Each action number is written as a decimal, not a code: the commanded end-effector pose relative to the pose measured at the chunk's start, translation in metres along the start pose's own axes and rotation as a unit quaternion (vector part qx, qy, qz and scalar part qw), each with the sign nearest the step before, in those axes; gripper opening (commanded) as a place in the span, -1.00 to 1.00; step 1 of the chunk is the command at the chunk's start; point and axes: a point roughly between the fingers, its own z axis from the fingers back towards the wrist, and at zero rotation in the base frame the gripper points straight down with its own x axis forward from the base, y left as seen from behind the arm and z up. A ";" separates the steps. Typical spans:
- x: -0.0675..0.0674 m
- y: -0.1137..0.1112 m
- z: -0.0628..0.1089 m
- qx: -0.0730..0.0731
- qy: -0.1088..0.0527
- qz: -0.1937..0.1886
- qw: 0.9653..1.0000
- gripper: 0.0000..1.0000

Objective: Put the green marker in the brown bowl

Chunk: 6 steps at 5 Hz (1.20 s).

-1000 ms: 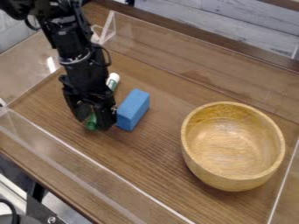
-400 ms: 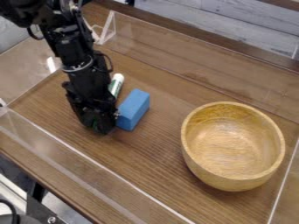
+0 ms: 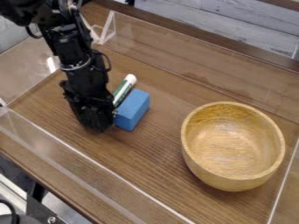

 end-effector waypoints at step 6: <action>0.009 -0.001 0.021 0.017 -0.002 0.005 1.000 1.00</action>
